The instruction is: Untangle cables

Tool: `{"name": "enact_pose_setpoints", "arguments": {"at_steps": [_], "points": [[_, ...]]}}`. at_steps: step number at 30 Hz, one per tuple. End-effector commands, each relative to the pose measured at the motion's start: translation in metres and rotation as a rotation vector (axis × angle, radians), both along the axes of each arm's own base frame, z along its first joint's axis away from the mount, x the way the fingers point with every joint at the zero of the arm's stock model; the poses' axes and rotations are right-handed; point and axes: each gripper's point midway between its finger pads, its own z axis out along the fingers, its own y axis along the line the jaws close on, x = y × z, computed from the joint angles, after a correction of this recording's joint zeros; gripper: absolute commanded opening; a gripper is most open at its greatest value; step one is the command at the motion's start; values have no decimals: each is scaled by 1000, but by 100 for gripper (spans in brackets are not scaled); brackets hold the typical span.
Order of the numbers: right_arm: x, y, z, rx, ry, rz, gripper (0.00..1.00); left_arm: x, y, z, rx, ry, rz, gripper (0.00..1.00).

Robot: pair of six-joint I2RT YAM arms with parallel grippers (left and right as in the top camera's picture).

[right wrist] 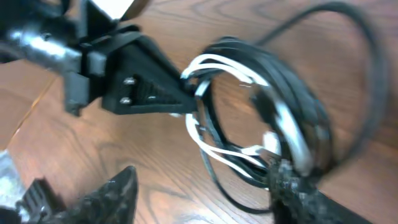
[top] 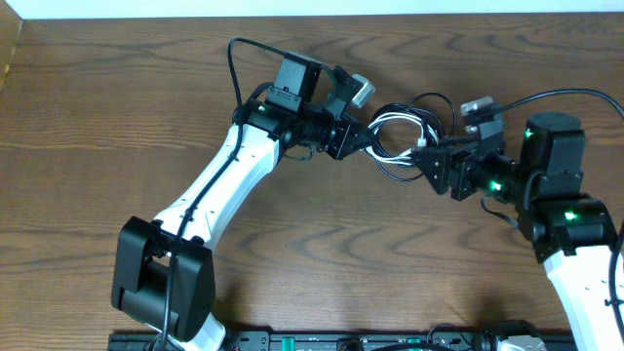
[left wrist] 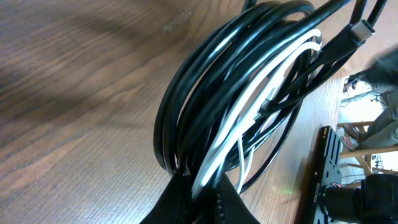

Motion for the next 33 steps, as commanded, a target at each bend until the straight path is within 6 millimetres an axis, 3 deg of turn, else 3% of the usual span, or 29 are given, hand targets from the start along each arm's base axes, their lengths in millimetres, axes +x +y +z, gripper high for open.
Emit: {"name": "enact_pose_setpoints", "arguments": {"at_steps": [1,3,4,6,13,25,27,29,30,33], "points": [[-4,13,7,-3,-55,77,59,-3,-4,10,-32,-11,-22,8],[-1,12,10,-9,-77,69,60,-3,-4,10,-32,-11,-22,8],[2,11,11,-15,-90,59,68,-3,-4,10,-32,-11,-22,8],[9,8,15,-28,-123,37,73,-3,-3,10,-30,-7,-22,8],[30,-5,23,-108,-229,-36,72,-11,-8,8,-22,13,-39,8],[52,-6,-19,-149,-130,-40,71,-31,-27,10,-39,19,-109,8],[53,-6,-20,-150,-128,-40,54,-31,-26,10,-39,18,-109,8],[53,-6,-19,-149,-131,-41,15,-30,-26,10,-38,16,-107,8],[53,-6,-18,-149,-133,-41,1,-29,-26,10,-34,13,-102,8],[53,-6,-19,-150,-129,-41,1,-26,-25,8,-23,4,-91,8]]}}
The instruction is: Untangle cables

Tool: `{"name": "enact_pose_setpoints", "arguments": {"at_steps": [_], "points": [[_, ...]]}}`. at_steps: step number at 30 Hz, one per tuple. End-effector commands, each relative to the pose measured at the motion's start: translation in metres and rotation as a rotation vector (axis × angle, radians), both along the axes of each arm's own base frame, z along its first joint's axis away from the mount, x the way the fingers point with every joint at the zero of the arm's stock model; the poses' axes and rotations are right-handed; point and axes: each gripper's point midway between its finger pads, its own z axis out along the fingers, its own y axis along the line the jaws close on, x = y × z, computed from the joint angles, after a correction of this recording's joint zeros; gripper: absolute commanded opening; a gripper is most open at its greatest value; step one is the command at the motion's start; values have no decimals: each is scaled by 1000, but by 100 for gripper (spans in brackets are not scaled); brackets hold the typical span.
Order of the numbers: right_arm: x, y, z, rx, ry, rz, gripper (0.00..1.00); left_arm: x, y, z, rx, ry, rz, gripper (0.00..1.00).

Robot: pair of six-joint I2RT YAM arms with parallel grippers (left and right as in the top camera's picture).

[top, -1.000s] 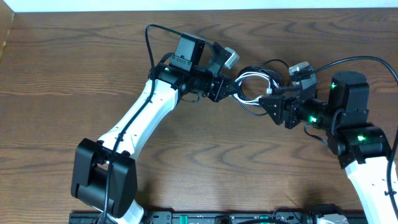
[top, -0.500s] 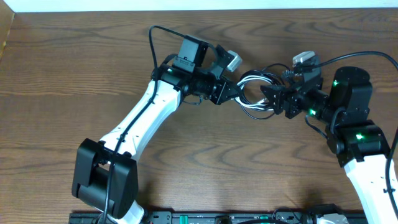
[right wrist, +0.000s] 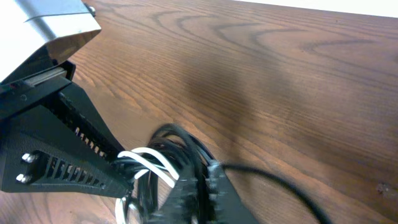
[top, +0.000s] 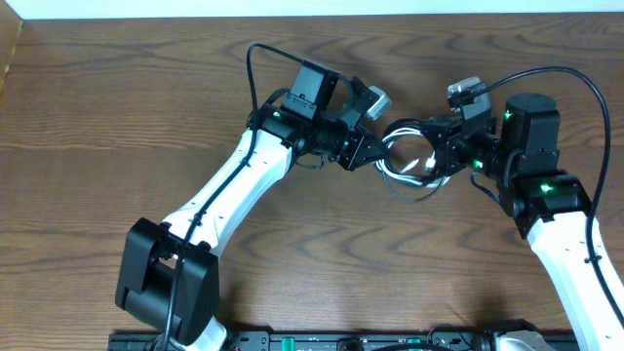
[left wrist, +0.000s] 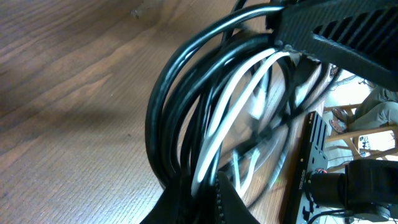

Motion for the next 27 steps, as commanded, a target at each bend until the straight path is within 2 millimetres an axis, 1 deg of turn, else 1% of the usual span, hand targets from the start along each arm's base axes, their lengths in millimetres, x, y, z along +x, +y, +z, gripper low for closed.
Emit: {"name": "enact_pose_setpoints", "arguments": {"at_steps": [1,6,8,9,12,16,23,27], "points": [[-1,2,4,-4,-13,13,1,-1,-3,10,-27,-21,-16,8],[0,-2,5,-4,-17,2,1,-1,-3,10,-26,-21,-16,8],[0,-4,7,-2,-20,-8,1,2,-1,8,-10,-28,-3,8],[2,-8,7,-2,-13,-42,1,5,1,5,10,-36,13,8],[8,-30,8,-17,2,-186,1,13,12,-8,95,-50,70,8],[6,-59,8,-67,8,-300,1,20,35,-23,196,-30,142,8],[-4,-112,5,-92,54,-468,1,45,75,-24,208,-3,249,8],[-9,-137,2,-79,86,-551,1,55,97,-26,215,23,310,8]]}}
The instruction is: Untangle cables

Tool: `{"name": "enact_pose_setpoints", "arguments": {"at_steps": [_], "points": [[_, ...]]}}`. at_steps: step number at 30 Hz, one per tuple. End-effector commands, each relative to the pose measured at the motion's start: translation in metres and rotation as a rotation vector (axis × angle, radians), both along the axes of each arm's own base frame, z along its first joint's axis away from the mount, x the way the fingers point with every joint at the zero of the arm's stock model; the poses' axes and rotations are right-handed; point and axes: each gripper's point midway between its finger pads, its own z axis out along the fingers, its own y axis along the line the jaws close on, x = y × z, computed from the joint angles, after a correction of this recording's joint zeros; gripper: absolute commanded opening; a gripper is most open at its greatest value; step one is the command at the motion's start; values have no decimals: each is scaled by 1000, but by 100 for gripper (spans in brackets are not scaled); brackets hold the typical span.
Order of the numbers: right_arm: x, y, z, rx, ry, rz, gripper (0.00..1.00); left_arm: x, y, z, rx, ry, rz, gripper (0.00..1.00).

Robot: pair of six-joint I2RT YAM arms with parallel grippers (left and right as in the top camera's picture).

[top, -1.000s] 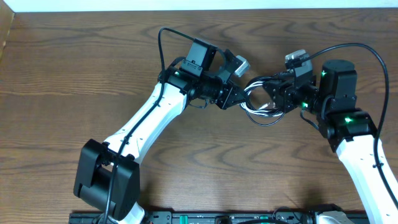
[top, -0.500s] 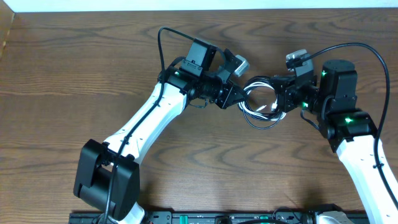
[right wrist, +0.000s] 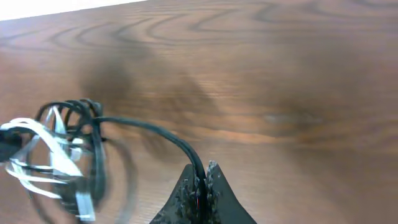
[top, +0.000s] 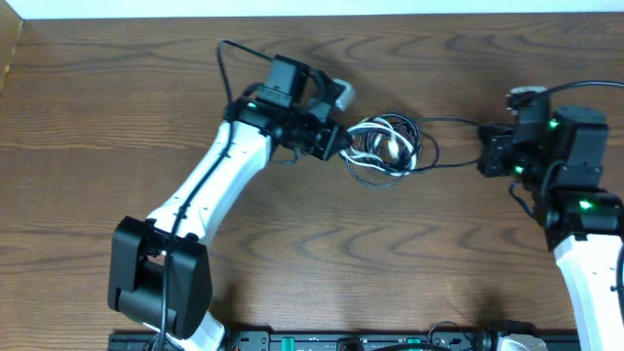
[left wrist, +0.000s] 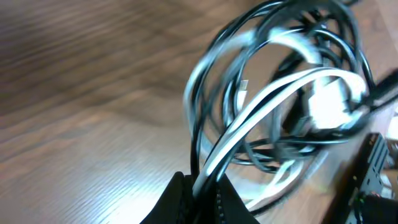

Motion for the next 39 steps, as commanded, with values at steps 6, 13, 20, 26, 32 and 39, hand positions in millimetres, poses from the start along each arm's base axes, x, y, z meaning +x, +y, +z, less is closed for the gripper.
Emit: {"name": "enact_pose_setpoints", "arguments": {"at_steps": [6,13,20,26,32,39], "points": [[-7,-56,0,-6,25,-215,1,31,70,1,45,9,187,8],[-15,-77,-5,6,56,-289,1,51,141,23,28,-26,378,8],[-14,-60,-3,74,53,-217,1,42,155,73,-118,-95,384,8],[-17,-25,4,205,50,-62,60,24,119,92,-153,-116,285,8],[-27,15,22,370,24,143,77,-3,56,116,-300,-112,75,12],[-31,25,23,403,38,184,76,-24,4,133,-382,-106,-48,12]]}}
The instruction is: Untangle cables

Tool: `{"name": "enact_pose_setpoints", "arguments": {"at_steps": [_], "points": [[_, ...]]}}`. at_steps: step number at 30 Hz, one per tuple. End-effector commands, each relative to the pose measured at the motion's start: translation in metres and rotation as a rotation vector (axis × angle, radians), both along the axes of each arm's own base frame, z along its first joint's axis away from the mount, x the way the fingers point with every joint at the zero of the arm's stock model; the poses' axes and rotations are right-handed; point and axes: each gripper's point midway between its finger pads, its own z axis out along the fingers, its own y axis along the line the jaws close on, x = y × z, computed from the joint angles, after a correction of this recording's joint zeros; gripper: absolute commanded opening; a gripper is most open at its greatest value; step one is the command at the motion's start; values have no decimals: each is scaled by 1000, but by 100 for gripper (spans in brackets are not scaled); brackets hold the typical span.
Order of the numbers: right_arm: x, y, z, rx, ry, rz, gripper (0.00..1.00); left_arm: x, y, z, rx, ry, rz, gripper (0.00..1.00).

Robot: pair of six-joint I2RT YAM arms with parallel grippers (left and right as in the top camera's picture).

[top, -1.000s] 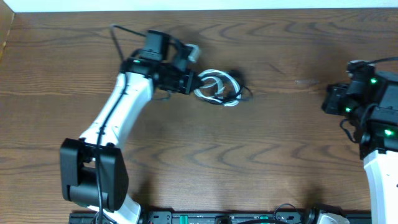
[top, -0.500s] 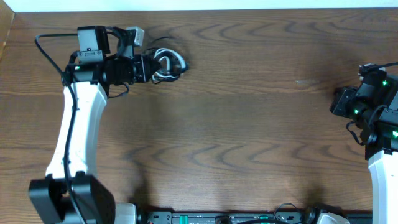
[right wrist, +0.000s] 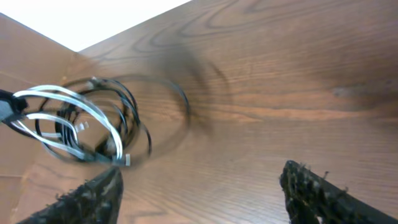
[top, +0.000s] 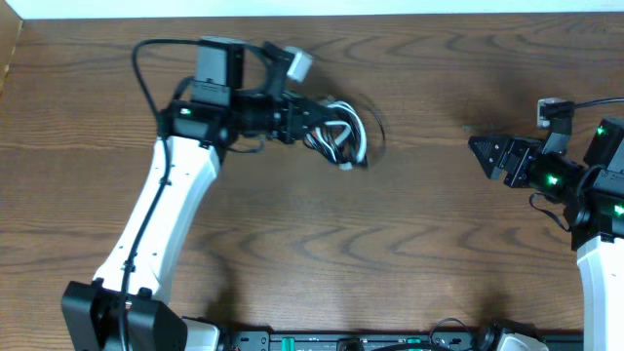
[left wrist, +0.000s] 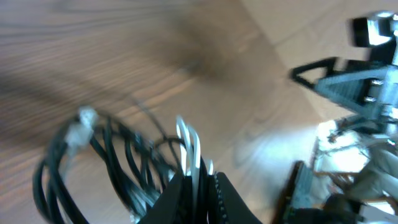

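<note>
A tangled bundle of black and white cables [top: 338, 129] hangs from my left gripper [top: 317, 115], which is shut on its white strands at the upper middle of the table. The left wrist view shows the white strands [left wrist: 193, 155] pinched between the fingers and black loops [left wrist: 106, 158] sagging to the left. A black loop [top: 375, 122] blurs at the bundle's right side. My right gripper [top: 485, 151] stands open and empty at the right side, well apart from the bundle. In the right wrist view the bundle [right wrist: 81, 124] lies far left, between wide fingers [right wrist: 87, 199].
The wooden table [top: 322, 253] carries nothing else. A black rail [top: 341, 341] runs along the front edge. A light wall borders the far edge.
My right gripper has let go of the black cable and opened, staying at the right. My left gripper has carried the bundle further left, and the black strand has sprung back toward it.
Both grippers were at the bundle mid-table, left shut on it, right open beside it. Then the right was shut on a black cable there. Then it held that strand stretched out to the right. Now the strand is released and the left holds the bundle alone.
</note>
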Motion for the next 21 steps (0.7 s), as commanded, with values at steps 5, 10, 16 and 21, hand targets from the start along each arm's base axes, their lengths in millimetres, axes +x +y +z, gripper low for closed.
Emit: {"name": "enact_pose_setpoints", "arguments": {"at_steps": [5,10,16,21], "points": [[-6,15,4,51,7,55,72,-22,-38,36,-114,-13,-85,12],[-10,32,-6,70,62,103,75,-26,-53,55,-153,-78,-114,12],[-10,57,-12,73,81,183,81,-21,-58,80,-222,-107,-89,12],[-4,57,-28,35,149,122,84,-21,-59,90,-253,-130,-102,12]]}}
